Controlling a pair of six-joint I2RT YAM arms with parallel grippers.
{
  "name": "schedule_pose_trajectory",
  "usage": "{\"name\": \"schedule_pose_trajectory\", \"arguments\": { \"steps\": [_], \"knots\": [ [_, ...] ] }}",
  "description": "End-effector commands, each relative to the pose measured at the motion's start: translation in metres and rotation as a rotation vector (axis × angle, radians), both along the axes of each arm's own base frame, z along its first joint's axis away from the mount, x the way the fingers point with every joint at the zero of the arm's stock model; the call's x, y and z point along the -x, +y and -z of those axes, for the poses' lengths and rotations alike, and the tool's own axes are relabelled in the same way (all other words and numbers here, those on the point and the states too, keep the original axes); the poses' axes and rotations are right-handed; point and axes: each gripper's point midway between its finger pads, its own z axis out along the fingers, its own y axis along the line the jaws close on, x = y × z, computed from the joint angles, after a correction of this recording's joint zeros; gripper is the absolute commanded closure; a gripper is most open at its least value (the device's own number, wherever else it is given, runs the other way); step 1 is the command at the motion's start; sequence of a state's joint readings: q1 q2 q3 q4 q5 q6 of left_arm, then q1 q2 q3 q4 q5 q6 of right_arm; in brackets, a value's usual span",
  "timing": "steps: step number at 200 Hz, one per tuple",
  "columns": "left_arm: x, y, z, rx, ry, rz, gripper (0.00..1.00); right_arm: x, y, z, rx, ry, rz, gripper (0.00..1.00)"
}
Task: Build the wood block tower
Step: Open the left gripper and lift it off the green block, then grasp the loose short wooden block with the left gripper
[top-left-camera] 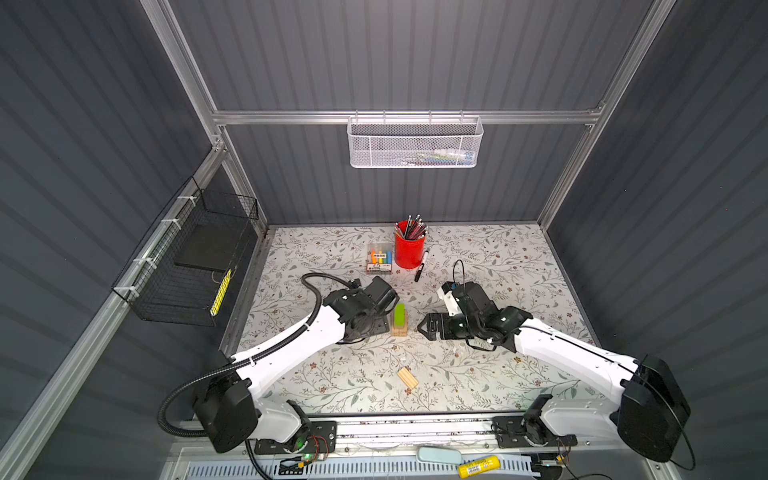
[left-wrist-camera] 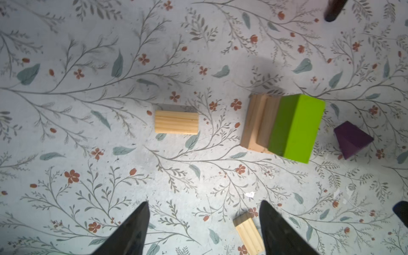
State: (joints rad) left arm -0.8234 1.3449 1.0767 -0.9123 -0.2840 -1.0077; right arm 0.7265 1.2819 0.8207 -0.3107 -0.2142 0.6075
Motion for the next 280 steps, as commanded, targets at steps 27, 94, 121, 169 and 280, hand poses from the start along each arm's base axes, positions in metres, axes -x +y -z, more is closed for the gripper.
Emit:
{"name": "schedule_pose_trajectory", "arguments": {
  "steps": [27,94,121,169,280],
  "knots": [
    [-0.004,0.007,0.035,0.112,0.041,-0.187,0.19,-0.007,0.009,0.002,-0.020,-0.025,0.021,0.01],
    [-0.032,0.007,0.068,0.149,0.064,-0.304,0.17,-0.012,-0.003,-0.001,0.034,-0.057,0.050,0.01],
    [-0.034,0.009,0.076,0.140,0.084,-0.336,0.17,-0.013,-0.007,-0.001,0.047,-0.062,0.058,0.01],
    [-0.037,0.011,0.086,0.140,0.096,-0.372,0.17,-0.017,-0.011,-0.001,0.054,-0.061,0.071,0.01],
    [-0.062,0.013,0.103,0.080,0.092,-0.380,0.22,-0.021,-0.018,-0.002,0.054,-0.056,0.092,0.01]
  ]
}}
